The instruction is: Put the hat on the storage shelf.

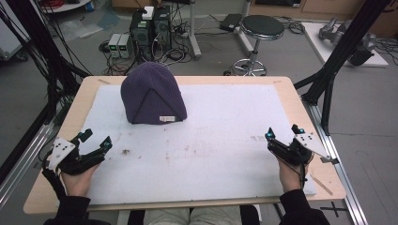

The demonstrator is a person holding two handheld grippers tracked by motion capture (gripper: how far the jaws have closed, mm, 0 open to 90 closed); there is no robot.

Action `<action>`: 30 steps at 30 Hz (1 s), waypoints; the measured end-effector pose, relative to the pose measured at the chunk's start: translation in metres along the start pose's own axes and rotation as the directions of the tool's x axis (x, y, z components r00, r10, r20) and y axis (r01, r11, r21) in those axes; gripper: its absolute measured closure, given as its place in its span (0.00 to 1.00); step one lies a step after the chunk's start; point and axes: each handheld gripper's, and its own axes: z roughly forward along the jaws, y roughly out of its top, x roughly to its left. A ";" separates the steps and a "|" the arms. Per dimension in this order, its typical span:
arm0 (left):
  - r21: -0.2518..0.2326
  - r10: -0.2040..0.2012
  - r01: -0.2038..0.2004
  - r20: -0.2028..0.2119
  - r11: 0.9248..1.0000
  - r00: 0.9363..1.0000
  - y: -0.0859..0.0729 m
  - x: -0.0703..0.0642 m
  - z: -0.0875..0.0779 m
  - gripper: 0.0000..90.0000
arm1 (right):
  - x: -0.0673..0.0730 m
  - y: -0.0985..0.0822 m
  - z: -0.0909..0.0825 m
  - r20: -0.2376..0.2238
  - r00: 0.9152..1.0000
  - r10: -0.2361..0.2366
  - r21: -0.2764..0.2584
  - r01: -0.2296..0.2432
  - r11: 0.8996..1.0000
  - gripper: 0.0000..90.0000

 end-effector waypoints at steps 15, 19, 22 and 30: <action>-0.001 0.002 -0.002 -0.010 1.000 1.000 -0.006 -0.005 -0.005 0.26 | 0.005 -0.021 0.004 0.016 0.999 -0.035 0.013 0.035 0.999 0.13; 0.005 0.010 -0.010 -0.010 1.000 1.000 -0.006 -0.005 -0.004 0.26 | 0.002 -0.023 0.005 0.017 1.000 -0.019 0.012 0.019 1.000 0.13; 0.004 0.008 -0.008 -0.005 1.000 1.000 -0.007 -0.005 -0.004 0.26 | 0.002 -0.023 0.005 0.018 1.000 -0.017 0.016 0.017 1.000 0.13; 0.008 -0.025 0.025 0.002 1.000 1.000 -0.009 -0.003 -0.005 0.26 | 0.000 -0.026 0.004 0.018 1.000 -0.006 0.031 0.005 1.000 0.13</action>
